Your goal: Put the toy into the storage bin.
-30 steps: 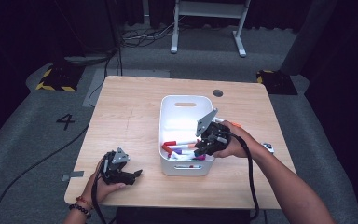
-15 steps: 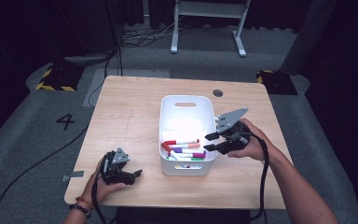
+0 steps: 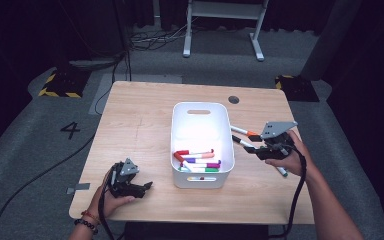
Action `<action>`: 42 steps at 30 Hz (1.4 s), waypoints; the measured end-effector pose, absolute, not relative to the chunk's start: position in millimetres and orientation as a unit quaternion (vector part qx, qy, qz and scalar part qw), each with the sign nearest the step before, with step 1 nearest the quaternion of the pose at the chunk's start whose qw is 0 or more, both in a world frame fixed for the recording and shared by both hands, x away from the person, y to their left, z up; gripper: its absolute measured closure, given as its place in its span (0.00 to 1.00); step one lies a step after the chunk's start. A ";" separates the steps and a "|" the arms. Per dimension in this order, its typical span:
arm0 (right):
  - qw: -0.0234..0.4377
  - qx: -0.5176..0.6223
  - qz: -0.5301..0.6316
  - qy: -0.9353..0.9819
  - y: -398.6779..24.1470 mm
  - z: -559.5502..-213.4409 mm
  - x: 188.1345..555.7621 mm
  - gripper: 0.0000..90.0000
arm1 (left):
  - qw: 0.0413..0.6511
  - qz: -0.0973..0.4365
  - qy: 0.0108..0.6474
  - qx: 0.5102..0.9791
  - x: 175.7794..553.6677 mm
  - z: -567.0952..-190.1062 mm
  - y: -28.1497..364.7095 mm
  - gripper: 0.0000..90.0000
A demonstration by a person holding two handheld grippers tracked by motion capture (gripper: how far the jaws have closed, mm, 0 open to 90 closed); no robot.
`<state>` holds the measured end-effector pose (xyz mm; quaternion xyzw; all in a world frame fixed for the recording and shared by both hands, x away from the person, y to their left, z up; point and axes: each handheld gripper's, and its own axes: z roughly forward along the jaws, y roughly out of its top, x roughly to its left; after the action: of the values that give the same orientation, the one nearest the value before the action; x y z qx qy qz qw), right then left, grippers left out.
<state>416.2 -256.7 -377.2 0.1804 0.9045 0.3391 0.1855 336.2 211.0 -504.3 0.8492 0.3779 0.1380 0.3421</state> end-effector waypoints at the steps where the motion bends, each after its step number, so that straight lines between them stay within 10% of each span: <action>1: 0.176 0.193 0.338 0.904 -259.0 -384.6 421.2 0.60 | 0.343 0.136 0.377 0.850 336.3 -504.4 211.0 0.17; 32: 0.127 0.343 0.309 0.878 -241.8 -477.3 509.3 0.61 | 0.342 0.138 0.379 0.849 335.8 -504.3 211.0 0.17; 42: 0.120 0.345 0.301 0.881 -234.0 -483.0 508.8 0.75 | 0.342 0.138 0.377 0.850 335.8 -504.4 211.0 0.17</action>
<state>508.8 -234.0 -483.0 0.3447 0.8809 0.3014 0.1197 335.8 211.0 -504.4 0.8495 0.3770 0.1377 0.3423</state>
